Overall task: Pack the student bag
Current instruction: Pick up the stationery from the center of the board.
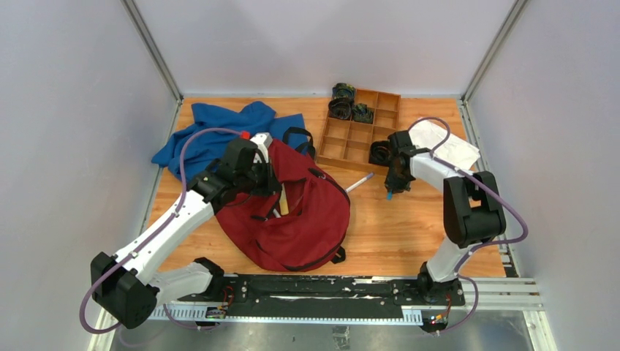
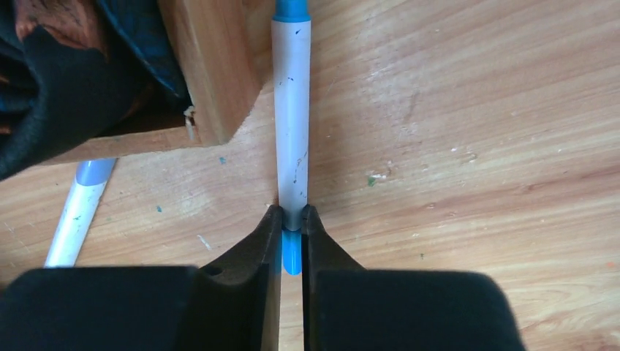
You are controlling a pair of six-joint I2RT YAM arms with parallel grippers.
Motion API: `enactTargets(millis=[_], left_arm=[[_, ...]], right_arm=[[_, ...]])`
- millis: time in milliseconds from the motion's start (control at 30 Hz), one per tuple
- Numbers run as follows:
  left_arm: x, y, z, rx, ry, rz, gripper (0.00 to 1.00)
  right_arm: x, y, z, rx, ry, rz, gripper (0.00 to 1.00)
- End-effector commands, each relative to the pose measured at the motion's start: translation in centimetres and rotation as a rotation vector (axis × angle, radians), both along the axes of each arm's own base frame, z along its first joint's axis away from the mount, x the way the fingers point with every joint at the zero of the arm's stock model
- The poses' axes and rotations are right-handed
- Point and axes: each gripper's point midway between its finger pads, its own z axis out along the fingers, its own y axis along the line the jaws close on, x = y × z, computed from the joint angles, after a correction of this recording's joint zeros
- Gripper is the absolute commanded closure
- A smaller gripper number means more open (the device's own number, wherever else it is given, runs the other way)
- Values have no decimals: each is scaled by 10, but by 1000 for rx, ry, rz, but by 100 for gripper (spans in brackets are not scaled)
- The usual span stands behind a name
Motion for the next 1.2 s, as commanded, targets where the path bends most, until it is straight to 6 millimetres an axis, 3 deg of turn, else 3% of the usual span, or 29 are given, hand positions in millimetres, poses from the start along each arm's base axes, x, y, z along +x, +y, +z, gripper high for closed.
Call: enactTargets(millis=[0, 133, 333, 400, 533, 700, 867, 1000, 1167], left_arm=[[-1, -15, 14, -69, -25, -50, 100], [-2, -16, 14, -61, -21, -70, 100], [-2, -17, 13, -63, -24, -74, 100], [-1, -16, 12, -62, -24, -63, 100], [0, -17, 15, -76, -29, -58, 100], [0, -18, 14, -83, -23, -57, 100], [-1, -19, 17, -94, -27, -55, 100], [-4, -21, 21, -123, -20, -54, 100], [-6, -22, 21, -136, -18, -61, 100]], right_arm=[[-19, -15, -5, 2, 19, -61, 99], [-43, -22, 17, -2, -18, -59, 100], [-84, 2, 70, 58, -105, 72, 100], [-95, 30, 95, 140, -172, 175, 100], [-124, 113, 141, 381, -268, 448, 100], [-171, 197, 171, 562, -239, 750, 100], [-197, 249, 177, 623, -159, 916, 100], [-188, 270, 164, 624, -115, 907, 100], [-161, 291, 149, 601, -82, 853, 100]])
